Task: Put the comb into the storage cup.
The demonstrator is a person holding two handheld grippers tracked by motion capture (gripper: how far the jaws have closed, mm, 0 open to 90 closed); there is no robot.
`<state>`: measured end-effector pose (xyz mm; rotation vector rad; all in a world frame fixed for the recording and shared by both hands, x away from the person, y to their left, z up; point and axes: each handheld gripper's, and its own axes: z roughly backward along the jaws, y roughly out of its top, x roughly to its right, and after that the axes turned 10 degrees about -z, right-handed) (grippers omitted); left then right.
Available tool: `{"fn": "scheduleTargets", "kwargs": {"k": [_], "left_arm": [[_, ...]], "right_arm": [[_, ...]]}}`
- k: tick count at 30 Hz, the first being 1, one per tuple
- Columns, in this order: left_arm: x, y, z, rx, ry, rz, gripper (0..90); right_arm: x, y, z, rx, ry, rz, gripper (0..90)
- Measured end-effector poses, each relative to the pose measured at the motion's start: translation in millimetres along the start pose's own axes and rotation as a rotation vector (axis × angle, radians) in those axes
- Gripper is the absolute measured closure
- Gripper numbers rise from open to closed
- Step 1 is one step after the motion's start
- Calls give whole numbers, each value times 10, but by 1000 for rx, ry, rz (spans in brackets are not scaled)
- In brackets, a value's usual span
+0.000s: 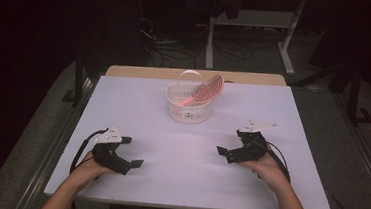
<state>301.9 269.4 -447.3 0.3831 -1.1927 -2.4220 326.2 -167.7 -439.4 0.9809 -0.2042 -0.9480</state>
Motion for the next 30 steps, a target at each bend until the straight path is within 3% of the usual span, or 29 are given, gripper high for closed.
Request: {"fn": "scheduleTargets", "kwargs": {"k": [30], "left_arm": [[5, 11, -18, 5, -2, 0, 20]], "right_arm": [[-8, -413, 253, -40, -33, 2, 9]]}}
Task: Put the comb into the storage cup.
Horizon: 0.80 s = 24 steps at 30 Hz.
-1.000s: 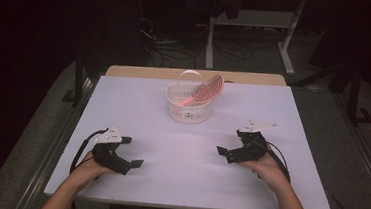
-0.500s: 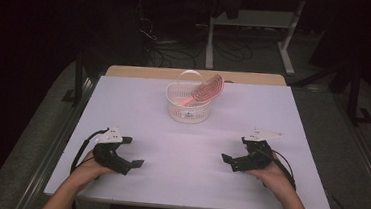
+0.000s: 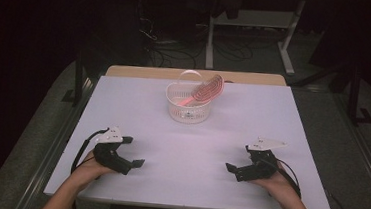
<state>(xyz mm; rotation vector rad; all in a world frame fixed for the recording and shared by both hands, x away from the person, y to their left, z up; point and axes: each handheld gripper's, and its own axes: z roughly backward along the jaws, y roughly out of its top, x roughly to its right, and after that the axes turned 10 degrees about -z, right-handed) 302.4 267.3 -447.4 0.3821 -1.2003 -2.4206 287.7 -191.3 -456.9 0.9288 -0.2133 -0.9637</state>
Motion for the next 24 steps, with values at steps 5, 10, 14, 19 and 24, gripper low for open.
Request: {"fn": "scheduleTargets", "kwargs": {"k": [5, 10, 14, 19, 24], "left_arm": [[8, 0, -1, -1, 0, -2, 20], [11, -1, -3, -1, -2, -3, 20], [10, -4, -3, -1, -5, -4, 20], [13, -4, -5, 0, -6, -6, 20], [13, -4, -4, 0, -6, -4, 20]], "right_arm": [[29, -55, 62, 8, -9, -8, 9], [40, -111, 90, -7, -8, -7, 9], [38, -120, 86, -16, -14, 0, 9], [39, -130, 78, -25, -13, 7, 9], [38, -129, 77, -25, -12, 11, 9]]}}
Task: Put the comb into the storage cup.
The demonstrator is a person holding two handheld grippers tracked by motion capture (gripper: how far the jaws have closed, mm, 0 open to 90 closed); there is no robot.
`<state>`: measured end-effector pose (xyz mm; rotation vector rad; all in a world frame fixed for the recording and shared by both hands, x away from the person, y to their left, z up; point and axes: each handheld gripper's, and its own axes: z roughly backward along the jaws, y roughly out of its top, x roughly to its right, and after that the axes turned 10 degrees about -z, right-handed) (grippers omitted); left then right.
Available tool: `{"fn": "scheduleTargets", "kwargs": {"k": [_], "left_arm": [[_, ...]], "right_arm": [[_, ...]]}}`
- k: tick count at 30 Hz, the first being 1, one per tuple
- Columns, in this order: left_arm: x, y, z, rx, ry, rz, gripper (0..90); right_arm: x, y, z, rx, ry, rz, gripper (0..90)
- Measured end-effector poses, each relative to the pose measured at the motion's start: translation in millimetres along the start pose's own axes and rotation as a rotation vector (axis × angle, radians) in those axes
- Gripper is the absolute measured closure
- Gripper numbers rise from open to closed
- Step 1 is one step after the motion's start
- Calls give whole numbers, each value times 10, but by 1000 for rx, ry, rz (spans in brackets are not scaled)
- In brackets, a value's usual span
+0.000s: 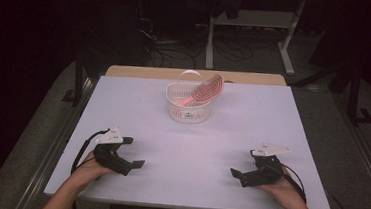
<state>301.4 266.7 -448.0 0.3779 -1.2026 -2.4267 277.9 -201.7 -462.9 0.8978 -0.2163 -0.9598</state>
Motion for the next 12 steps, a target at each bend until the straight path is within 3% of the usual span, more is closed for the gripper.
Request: {"fn": "scheduleTargets", "kwargs": {"k": [12], "left_arm": [[2, -3, -8, -4, -4, -3, 20]], "right_arm": [[1, 10, 12, 7, -2, 8, 9]]}}
